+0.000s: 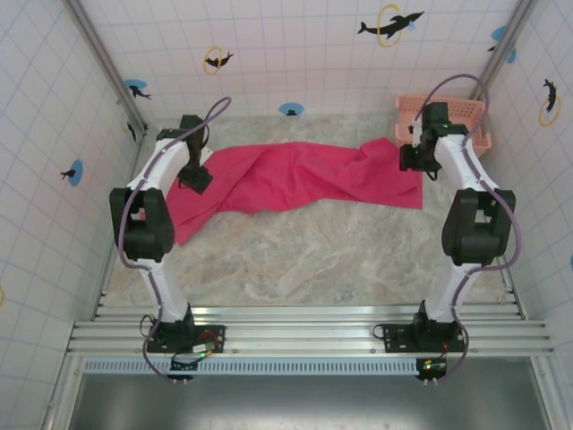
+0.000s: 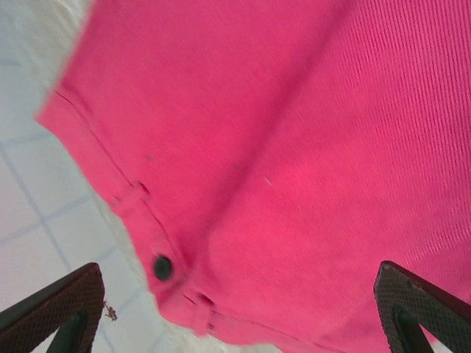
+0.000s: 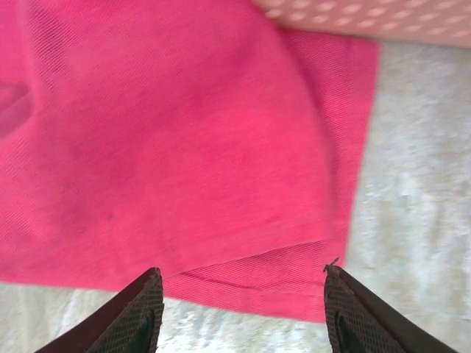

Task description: Roll up the long pants

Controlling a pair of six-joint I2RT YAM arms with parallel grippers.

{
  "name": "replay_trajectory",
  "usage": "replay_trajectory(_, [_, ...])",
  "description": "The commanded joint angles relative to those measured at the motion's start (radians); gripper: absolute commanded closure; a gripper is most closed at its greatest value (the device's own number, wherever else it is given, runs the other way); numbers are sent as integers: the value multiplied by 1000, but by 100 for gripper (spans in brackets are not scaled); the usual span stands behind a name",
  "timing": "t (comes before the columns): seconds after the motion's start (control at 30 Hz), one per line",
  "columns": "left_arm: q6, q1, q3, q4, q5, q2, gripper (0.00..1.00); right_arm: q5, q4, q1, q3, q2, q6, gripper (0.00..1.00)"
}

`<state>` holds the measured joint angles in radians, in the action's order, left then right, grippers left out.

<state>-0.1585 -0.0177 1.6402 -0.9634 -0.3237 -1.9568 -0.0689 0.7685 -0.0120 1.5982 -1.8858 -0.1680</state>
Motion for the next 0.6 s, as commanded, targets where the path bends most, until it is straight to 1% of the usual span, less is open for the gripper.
replay_trajectory(0.0, [32,23,-71,-14,3,164,14,-65,-77,89,-55,28,-25,39])
replay_trajectory(0.03, [19,50,-107,-3,-23,204,18,-76,-93,97,-61,25,-35,39])
replay_trajectory(0.1, [-25,119,-194,43,-74,267,22,-102,-128,105,-70,11,-46,39])
replay_trajectory(0.13, [-37,155,-229,53,-97,279,24,-108,-146,110,-72,2,-50,39])
replay_trajectory(0.2, [-24,207,-249,9,-108,252,22,-135,-176,112,-68,-19,-55,39])
replay_trajectory(0.23, [-5,219,-249,-30,-108,222,23,-146,-184,112,-63,-32,-57,39])
replay_trajectory(0.3, [43,231,-239,-117,-125,150,30,-160,-196,112,-58,-44,-53,39])
replay_trajectory(0.33, [62,231,-248,-127,-127,125,33,-161,-206,112,-61,-45,-51,39])
replay_trajectory(0.37, [77,231,-271,-118,-140,113,35,-165,-215,112,-66,-45,-48,39])
replay_trajectory(0.4, [82,232,-295,-106,-147,108,39,-169,-223,111,-70,-45,-46,39])
replay_trajectory(0.5, [93,229,-332,-72,-214,92,53,-194,-245,110,-82,-43,-41,39])
replay_trajectory(0.57, [98,220,-322,-64,-225,68,55,-197,-253,110,-95,-37,-38,39])
